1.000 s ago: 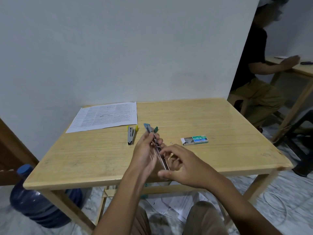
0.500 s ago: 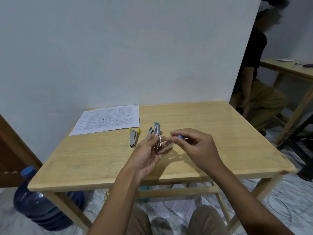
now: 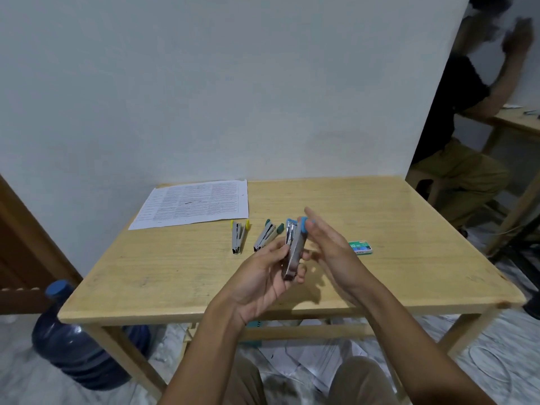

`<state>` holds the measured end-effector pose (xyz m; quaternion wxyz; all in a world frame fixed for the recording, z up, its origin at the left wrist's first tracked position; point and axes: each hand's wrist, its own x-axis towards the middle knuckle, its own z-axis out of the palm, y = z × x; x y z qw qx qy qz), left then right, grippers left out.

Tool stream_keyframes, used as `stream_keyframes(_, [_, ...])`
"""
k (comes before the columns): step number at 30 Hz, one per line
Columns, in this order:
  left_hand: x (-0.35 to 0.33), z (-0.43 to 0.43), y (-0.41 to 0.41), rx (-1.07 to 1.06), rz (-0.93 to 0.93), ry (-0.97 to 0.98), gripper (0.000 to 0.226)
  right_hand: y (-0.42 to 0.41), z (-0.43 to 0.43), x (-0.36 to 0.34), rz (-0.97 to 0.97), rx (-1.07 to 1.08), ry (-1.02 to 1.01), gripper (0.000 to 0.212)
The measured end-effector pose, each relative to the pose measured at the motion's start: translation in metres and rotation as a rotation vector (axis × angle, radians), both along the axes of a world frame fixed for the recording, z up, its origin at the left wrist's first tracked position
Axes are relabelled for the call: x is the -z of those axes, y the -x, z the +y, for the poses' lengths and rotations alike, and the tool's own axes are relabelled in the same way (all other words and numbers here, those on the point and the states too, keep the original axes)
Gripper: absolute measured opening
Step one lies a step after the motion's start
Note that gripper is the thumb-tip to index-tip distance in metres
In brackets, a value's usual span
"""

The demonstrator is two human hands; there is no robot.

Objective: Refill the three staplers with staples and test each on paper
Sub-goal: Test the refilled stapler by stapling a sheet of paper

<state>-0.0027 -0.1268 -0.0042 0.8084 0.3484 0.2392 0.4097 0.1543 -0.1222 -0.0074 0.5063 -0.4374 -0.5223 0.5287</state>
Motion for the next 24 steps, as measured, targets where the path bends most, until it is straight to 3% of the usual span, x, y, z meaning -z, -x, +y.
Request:
stream_keyframes(5, [0.002, 0.000, 0.004, 0.100, -0.062, -0.014, 0.032, 0.011, 0.000, -0.008, 0.317, -0.113, 0.156, 0.045])
stream_keyframes(16, [0.009, 0.008, 0.014, 0.080, 0.058, -0.024, 0.034, 0.022, 0.007, -0.001, 0.358, 0.018, 0.169, 0.033])
stream_keyframes(20, [0.011, 0.023, 0.026, -0.112, 0.326, -0.008, 0.036, 0.026, 0.010, 0.000, 0.333, 0.118, 0.151, 0.047])
stream_keyframes(24, [0.009, 0.065, 0.050, -0.551, 0.574, -0.015, 0.028, 0.024, 0.017, -0.007, 0.147, 0.206, 0.165, 0.042])
